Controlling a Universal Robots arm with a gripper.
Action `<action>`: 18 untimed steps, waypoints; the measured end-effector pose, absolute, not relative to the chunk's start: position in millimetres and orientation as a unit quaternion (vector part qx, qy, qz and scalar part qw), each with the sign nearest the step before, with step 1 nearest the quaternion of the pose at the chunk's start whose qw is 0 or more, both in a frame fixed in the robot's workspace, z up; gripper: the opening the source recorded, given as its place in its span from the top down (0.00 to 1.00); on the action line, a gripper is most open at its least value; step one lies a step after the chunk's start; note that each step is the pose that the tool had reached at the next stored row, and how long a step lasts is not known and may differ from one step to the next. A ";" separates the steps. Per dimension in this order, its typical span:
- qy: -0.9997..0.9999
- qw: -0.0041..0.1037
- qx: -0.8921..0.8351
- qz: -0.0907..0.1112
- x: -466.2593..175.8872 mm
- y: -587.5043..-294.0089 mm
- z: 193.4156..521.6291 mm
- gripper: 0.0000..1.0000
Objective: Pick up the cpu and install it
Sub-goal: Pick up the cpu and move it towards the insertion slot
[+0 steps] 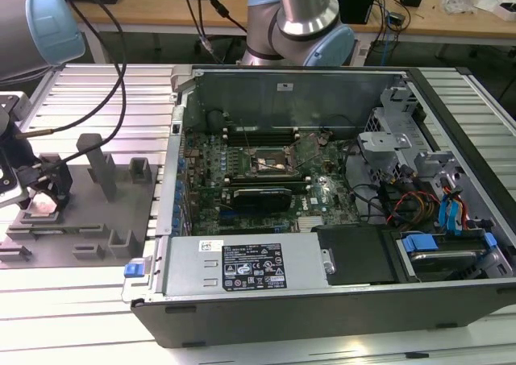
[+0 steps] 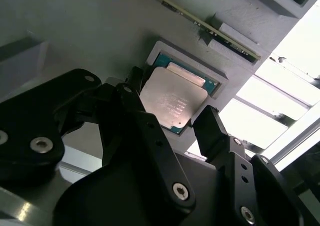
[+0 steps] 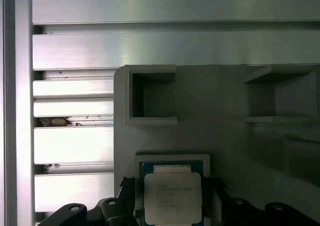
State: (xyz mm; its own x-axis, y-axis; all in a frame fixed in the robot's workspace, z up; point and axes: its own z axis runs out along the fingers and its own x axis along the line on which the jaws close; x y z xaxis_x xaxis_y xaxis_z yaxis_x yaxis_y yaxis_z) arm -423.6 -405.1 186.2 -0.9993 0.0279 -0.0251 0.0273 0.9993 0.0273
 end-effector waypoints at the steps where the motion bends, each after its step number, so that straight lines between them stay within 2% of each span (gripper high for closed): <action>1: 1.000 0.013 0.014 0.013 -423.6 -405.1 186.3 0.32; 18: 1.000 0.013 0.014 0.008 -423.5 -405.1 188.1 0.32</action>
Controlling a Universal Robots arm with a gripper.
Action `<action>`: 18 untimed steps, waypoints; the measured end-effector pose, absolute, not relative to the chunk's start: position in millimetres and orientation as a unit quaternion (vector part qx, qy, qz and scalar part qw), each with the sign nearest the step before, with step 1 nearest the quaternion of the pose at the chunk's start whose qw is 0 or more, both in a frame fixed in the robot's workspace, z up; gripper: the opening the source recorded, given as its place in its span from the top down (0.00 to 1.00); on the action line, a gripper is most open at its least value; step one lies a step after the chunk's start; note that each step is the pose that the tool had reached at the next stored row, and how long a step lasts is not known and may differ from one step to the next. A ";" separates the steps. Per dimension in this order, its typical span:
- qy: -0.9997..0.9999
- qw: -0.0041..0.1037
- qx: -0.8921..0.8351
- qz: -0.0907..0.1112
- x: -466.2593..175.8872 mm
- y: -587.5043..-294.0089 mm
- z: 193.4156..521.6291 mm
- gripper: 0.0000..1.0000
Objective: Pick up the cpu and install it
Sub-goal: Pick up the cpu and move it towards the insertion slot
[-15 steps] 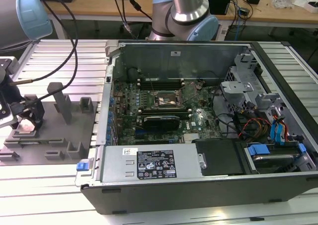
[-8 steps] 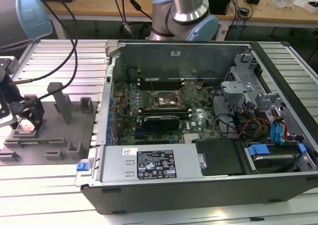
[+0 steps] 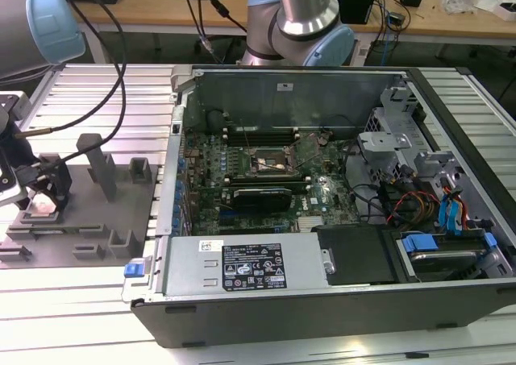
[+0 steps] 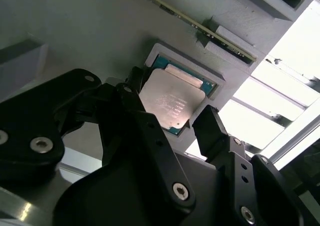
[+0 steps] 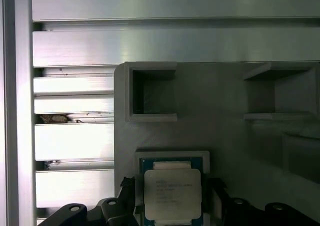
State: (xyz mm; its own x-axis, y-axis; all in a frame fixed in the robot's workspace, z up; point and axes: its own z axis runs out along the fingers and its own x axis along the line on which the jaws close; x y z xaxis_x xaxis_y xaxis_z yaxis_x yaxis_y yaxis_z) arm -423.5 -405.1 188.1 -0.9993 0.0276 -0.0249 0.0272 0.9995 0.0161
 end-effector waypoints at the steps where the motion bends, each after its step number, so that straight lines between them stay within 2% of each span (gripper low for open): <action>1: 1.000 0.013 0.014 0.008 -423.6 -405.1 188.1 0.32; 6: 1.000 0.012 0.014 0.008 -423.6 -405.1 188.3 0.32; 10: 1.000 0.012 0.014 0.008 -423.6 -405.1 188.4 0.45; 18: 1.000 0.012 0.014 0.008 -423.6 -405.1 195.3 0.45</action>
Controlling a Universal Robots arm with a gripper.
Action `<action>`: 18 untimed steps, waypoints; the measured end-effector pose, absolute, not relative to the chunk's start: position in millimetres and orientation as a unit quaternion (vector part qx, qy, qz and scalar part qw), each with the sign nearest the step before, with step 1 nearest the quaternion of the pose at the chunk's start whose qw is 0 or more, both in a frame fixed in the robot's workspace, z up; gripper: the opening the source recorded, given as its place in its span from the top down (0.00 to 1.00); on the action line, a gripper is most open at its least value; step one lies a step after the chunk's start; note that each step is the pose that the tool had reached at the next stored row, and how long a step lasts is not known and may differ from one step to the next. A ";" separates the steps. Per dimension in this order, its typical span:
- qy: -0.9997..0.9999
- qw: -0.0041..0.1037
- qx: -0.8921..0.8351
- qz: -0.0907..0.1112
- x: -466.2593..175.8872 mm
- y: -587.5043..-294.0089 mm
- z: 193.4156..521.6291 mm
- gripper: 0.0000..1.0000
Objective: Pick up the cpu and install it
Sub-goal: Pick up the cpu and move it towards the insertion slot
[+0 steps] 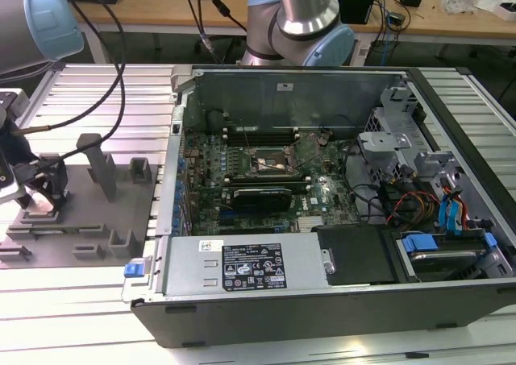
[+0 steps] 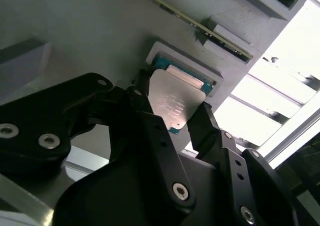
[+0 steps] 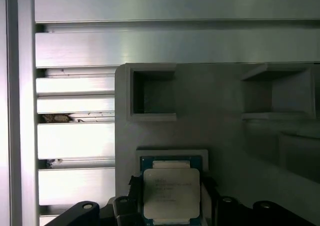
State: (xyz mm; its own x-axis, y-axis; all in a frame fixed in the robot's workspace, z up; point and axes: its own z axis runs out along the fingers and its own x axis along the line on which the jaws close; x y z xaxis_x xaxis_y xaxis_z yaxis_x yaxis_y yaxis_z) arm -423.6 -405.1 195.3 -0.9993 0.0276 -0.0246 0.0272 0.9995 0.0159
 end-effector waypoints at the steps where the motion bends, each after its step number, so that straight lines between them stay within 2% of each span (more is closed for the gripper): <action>1: 1.000 0.012 0.014 0.008 -423.6 -405.1 197.4 0.45; 9: 1.000 0.012 0.014 0.008 -423.6 -405.1 202.5 0.45; 11: 1.000 0.012 0.014 0.008 -423.6 -405.1 231.7 0.45; 18: 1.000 0.012 0.014 0.008 -423.6 -405.1 249.7 0.45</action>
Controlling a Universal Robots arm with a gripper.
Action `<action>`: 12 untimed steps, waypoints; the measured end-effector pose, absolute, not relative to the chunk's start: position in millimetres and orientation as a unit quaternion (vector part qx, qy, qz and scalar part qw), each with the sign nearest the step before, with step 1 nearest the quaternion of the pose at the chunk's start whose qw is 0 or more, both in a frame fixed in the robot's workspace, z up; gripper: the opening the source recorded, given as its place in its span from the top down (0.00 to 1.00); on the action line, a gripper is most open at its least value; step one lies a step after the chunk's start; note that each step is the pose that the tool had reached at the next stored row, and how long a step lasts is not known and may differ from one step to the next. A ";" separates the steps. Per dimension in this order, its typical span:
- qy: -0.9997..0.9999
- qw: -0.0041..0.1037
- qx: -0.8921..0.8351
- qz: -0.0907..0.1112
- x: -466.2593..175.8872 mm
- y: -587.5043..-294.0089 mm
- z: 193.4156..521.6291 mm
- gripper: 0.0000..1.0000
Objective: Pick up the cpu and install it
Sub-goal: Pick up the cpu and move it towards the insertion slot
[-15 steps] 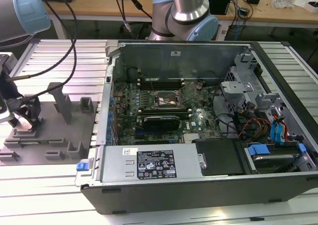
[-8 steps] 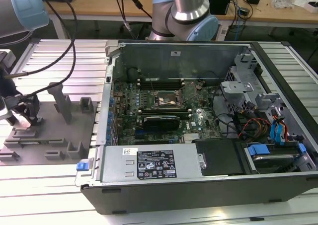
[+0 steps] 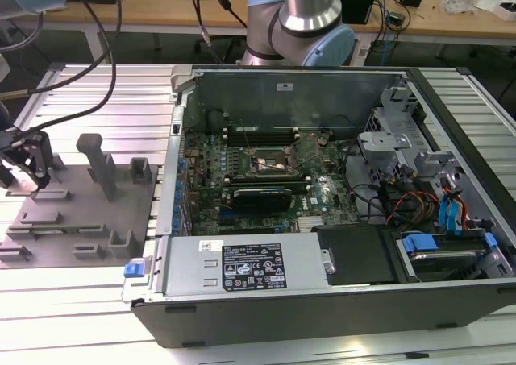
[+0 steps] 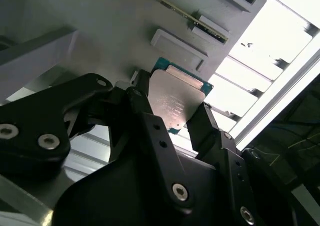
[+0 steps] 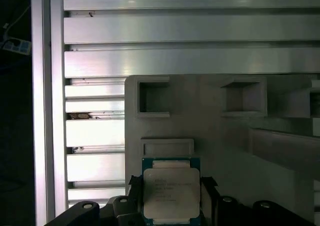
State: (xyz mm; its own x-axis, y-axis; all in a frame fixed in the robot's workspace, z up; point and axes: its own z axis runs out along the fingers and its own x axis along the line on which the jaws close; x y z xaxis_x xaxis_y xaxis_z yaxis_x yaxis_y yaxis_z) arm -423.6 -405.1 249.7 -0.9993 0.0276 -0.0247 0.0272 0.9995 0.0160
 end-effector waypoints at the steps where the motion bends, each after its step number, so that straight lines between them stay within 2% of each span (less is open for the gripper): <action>1: 1.000 0.012 0.014 0.008 -423.6 -405.1 250.6 0.45; 12: 1.000 0.012 0.014 0.008 -423.6 -405.0 271.0 0.45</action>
